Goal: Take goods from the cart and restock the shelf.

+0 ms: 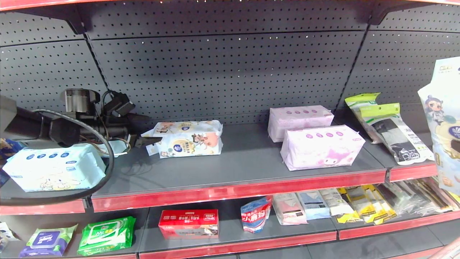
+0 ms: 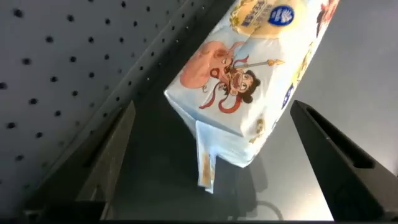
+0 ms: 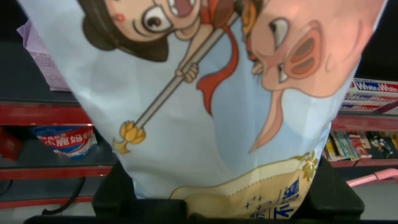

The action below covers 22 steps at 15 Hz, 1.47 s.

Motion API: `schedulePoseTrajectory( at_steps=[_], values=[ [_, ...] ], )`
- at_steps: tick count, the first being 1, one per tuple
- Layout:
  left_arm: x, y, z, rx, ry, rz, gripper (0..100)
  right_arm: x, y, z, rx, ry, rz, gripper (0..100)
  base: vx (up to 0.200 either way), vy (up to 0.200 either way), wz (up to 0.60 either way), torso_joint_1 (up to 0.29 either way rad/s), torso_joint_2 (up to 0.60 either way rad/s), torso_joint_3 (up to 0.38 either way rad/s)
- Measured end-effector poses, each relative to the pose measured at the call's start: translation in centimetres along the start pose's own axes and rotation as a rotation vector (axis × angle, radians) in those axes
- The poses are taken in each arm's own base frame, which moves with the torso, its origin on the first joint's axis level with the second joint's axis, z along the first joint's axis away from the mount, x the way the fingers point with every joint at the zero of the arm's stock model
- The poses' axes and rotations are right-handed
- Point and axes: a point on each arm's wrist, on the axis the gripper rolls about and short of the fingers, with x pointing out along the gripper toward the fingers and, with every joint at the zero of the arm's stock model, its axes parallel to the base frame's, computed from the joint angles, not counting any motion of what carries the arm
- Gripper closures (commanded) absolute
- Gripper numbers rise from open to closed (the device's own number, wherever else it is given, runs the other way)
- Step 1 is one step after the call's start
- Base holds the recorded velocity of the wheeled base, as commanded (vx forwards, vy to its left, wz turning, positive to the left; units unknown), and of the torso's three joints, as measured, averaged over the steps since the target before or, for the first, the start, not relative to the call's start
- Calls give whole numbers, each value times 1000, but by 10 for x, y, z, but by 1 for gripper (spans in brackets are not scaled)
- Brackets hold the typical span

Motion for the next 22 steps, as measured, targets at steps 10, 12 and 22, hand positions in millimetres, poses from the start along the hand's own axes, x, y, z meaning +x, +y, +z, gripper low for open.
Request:
schedulePoseTrajectory(
  at_steps=[10,12,22],
  values=[
    [25,5,-9,5,-9,-41,0,1,1,-4,2,16,1,100,0,0,0,0,0,0],
    [30,3,-13,1,-5,-51,0,1,0,-5,4,19,-5,100,0,0,0,0,0,0],
    [49,5,-17,4,-10,-80,0,3,0,-6,-14,25,-5,100,0,0,0,0,0,0]
  ],
)
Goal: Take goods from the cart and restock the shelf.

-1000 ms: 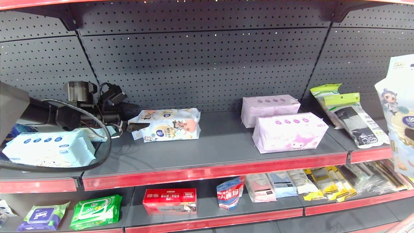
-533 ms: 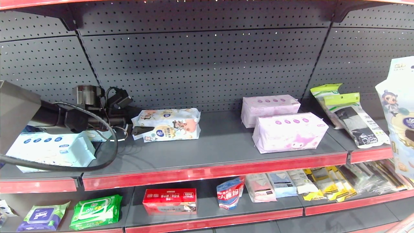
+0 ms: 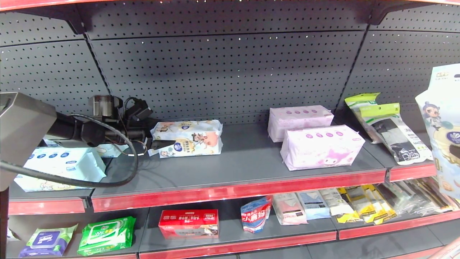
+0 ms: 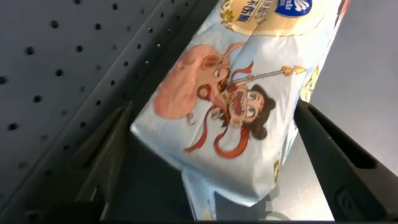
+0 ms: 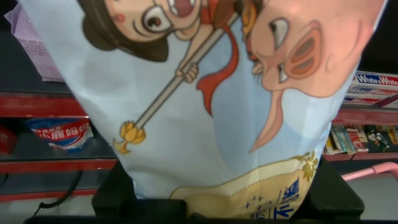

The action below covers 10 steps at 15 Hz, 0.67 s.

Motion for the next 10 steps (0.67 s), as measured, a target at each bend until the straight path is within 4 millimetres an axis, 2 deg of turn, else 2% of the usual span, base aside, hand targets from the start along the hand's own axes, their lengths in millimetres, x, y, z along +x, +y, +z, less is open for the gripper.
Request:
schedulePoseTrajectory(
  at_steps=[10],
  values=[
    [5,0,-5,-5,7,-12,0,2,0,-1,-19,11,4,100,0,0,0,0,0,0]
  ],
)
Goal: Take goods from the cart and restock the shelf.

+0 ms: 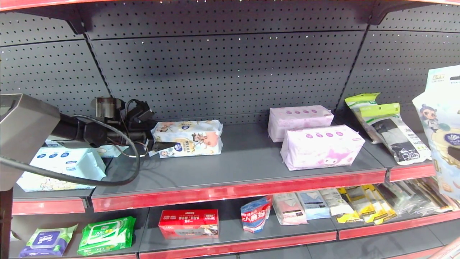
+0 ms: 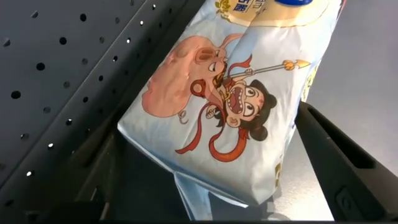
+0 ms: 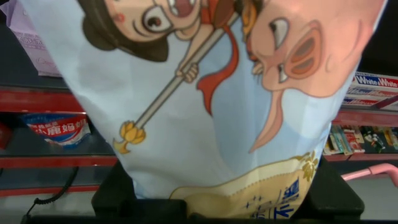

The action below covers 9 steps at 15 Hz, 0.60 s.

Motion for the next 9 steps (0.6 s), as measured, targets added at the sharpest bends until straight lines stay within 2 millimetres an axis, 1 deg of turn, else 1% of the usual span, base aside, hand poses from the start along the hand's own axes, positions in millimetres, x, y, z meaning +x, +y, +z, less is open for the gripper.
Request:
schedulePoseTrajectory(
  at_steps=[6,7,9],
  values=[
    [4,0,-2,-1,2,-6,0,1,2,-5,-9,15,5,100,0,0,0,0,0,0],
    [5,-1,-2,3,1,-9,100,1,2,-5,-9,16,6,100,0,0,0,0,0,0],
    [7,-2,-2,5,2,-14,100,1,2,-5,-9,17,6,100,0,0,0,0,0,0]
  ],
)
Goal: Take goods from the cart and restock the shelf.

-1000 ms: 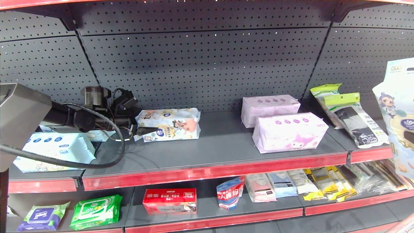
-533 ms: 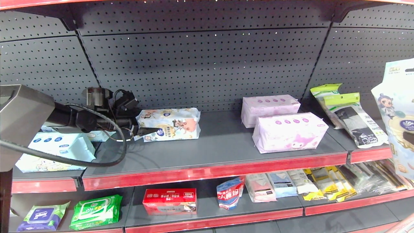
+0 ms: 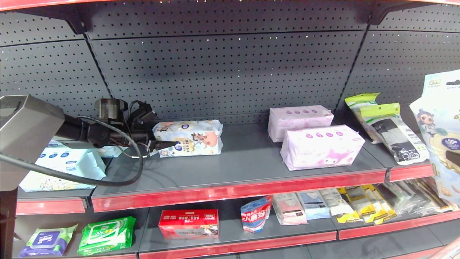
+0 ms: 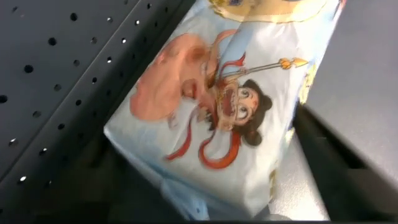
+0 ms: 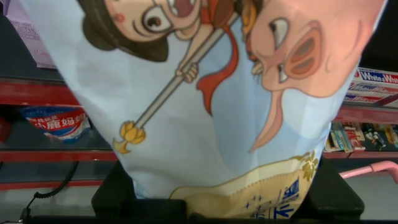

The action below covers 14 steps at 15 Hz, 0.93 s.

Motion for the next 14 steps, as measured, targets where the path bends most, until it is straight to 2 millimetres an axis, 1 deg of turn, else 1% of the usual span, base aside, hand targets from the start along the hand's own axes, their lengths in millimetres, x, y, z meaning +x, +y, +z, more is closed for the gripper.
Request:
schedulePoseTrajectory(
  at_steps=[8,11,14],
  values=[
    [-4,-3,0,-15,10,-8,100,0,0,1,0,-4,-1,100,0,0,0,0,0,0],
    [-14,-10,9,-59,20,-55,100,0,0,1,0,-3,-1,100,0,0,0,0,0,0],
    [-26,-15,13,-31,12,-63,100,0,0,1,2,-2,0,100,0,0,0,0,0,0]
  ],
)
